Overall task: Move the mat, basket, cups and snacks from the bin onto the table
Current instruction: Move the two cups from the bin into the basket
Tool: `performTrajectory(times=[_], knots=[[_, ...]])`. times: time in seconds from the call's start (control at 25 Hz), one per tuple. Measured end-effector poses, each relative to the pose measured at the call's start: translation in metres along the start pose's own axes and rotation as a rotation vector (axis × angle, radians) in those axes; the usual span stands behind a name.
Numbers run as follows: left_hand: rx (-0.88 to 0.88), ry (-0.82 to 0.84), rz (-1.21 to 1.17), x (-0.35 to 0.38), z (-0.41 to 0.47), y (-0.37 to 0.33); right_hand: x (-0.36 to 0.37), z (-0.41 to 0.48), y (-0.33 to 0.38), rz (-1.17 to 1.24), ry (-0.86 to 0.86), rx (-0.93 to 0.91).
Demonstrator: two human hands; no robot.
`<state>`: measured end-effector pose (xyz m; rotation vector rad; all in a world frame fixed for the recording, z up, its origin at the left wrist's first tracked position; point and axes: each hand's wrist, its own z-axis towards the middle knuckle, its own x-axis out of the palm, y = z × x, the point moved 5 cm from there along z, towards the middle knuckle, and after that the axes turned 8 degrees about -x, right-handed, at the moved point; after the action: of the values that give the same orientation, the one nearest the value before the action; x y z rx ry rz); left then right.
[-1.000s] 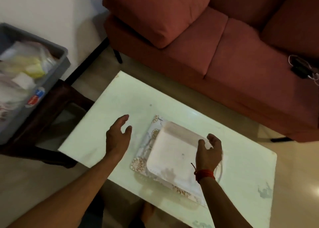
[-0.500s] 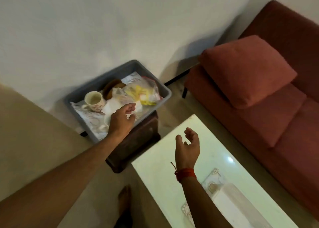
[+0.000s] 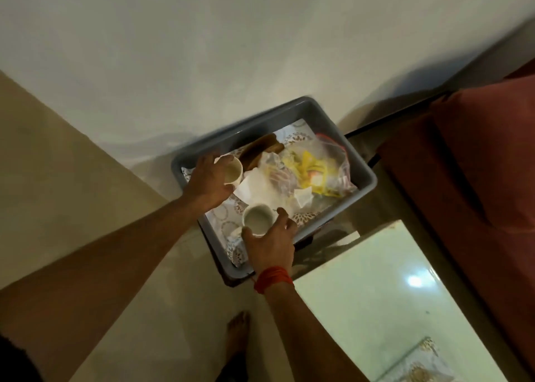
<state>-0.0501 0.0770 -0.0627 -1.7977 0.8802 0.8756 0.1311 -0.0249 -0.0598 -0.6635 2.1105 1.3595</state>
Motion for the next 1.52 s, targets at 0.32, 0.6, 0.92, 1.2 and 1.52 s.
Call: performTrajectory(times=[0.32,0.6,0.92,1.2,1.52], knots=[[0.029,-0.058,0.22,0.036,0.025,0.023,0.044,0.024,-0.004,-0.179,0.103,0.048],[0.015,-0.092,0.2,0.037,0.028,0.016,0.047,0.041,-0.009,-0.147,0.047,0.023],[0.01,-0.209,0.043,-0.001,-0.028,-0.027,-0.01,0.023,0.013,-0.109,-0.068,-0.173],[0.058,-0.273,0.085,-0.001,-0.108,-0.137,-0.138,-0.026,-0.034,-0.085,-0.181,-0.231],[0.304,-0.161,0.064,0.121,-0.257,-0.3,-0.292,-0.132,-0.215,-0.108,-0.34,-0.019]])
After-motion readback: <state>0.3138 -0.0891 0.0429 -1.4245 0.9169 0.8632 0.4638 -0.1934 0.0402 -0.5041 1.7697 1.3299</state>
